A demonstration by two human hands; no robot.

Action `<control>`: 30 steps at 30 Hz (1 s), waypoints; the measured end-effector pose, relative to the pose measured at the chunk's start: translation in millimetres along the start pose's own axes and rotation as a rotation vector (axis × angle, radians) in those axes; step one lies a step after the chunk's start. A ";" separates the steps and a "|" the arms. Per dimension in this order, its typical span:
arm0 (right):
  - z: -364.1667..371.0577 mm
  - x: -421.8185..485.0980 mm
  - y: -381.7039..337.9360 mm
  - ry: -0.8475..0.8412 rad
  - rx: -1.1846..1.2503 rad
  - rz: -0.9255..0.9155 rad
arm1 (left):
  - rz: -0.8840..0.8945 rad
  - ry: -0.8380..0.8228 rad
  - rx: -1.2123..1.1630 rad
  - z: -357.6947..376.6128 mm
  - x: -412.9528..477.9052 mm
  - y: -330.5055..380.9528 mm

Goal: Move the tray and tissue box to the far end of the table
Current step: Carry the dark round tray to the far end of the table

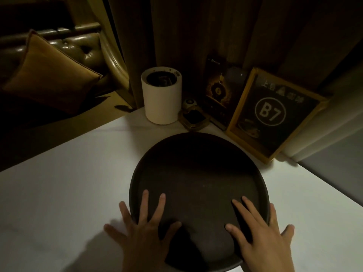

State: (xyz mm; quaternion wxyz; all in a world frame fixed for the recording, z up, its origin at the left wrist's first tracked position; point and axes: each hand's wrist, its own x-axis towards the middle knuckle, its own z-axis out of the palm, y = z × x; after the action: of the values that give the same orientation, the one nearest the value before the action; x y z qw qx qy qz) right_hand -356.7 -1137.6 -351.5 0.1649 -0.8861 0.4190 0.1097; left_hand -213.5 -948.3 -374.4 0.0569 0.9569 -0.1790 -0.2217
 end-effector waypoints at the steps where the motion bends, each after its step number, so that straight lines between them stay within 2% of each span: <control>1: 1.3 1.9 2.0 0.010 0.003 -0.011 | 0.002 0.025 0.000 5.3 1.2 0.3; 3: 1.2 5.5 3.2 0.005 0.011 -0.015 | 0.026 0.110 -0.009 4.1 -0.7 4.9; 9: 0.4 6.4 5.2 0.009 0.014 -0.022 | 0.017 0.134 0.007 7.9 2.2 5.9; 22: -3.3 7.7 8.4 -0.010 -0.019 -0.049 | -0.048 -0.005 0.042 2.5 1.3 10.7; 30: -2.8 13.8 13.2 -0.062 -0.064 -0.056 | -0.066 0.021 0.056 -0.3 2.4 12.7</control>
State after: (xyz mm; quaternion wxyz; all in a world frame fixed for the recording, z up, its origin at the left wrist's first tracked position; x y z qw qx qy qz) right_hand -358.2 -1156.2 -356.1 0.1525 -0.8985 0.3850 0.1459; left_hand -215.4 -961.0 -372.6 0.0244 0.9657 -0.1526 -0.2086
